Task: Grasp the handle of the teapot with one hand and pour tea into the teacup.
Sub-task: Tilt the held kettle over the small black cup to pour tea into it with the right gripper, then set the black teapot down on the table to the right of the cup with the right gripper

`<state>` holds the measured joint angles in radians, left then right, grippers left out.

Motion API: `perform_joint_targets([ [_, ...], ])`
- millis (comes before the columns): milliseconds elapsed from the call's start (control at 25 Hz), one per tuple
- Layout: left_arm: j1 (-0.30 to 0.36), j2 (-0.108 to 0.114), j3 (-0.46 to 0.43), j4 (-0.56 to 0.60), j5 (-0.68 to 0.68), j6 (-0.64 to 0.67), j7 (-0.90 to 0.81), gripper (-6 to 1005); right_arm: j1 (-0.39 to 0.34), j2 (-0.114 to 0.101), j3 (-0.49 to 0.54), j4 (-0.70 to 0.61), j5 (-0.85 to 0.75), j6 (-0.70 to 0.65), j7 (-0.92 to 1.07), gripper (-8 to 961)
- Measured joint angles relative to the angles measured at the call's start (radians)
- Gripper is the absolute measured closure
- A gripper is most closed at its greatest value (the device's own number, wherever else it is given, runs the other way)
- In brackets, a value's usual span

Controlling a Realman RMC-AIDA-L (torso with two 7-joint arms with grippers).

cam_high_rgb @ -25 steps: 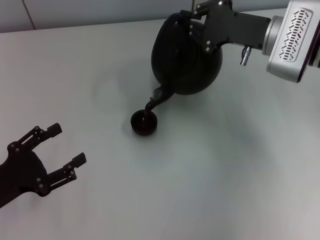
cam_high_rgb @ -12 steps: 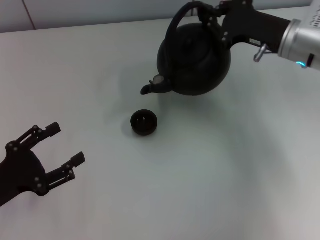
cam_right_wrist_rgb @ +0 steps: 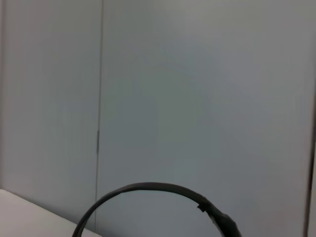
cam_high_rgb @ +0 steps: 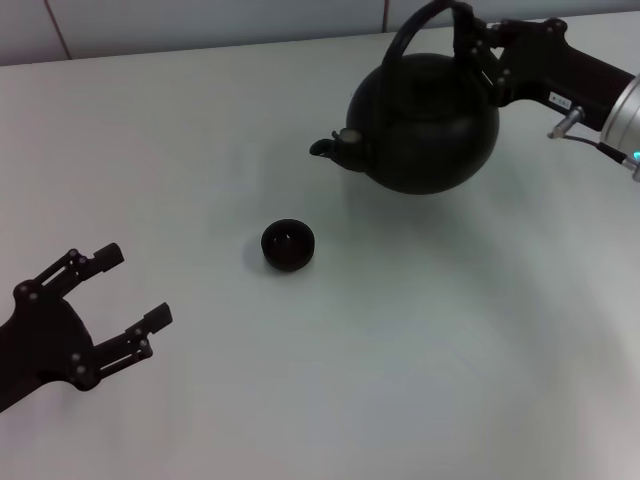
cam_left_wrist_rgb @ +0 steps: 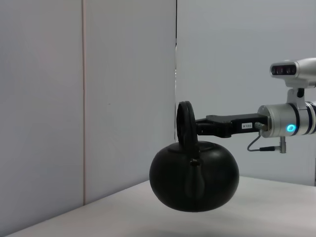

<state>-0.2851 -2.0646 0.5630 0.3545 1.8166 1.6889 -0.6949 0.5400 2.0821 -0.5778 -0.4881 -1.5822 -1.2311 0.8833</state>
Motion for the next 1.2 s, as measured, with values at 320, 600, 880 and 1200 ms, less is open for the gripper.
perform_joint_targets([
  [320, -0.009, -0.002, 0.000, -0.002, 0.001, -0.003, 0.000, 144, -0.016, -0.002, 0.003, 0.063, 0.058, -0.002, -0.048, 875],
  [600, -0.015, -0.002, 0.000, -0.002, 0.001, -0.005, 0.000, 144, -0.035, -0.002, 0.004, 0.162, 0.149, 0.005, -0.121, 875],
  [880, -0.016, -0.002, 0.010, -0.002, 0.001, -0.006, 0.002, 145, -0.039, -0.004, 0.018, 0.252, 0.189, 0.027, -0.198, 875],
  [1200, -0.012, -0.002, 0.014, -0.003, 0.001, -0.009, 0.002, 148, -0.039, -0.004, 0.029, 0.271, 0.189, 0.046, -0.205, 875],
])
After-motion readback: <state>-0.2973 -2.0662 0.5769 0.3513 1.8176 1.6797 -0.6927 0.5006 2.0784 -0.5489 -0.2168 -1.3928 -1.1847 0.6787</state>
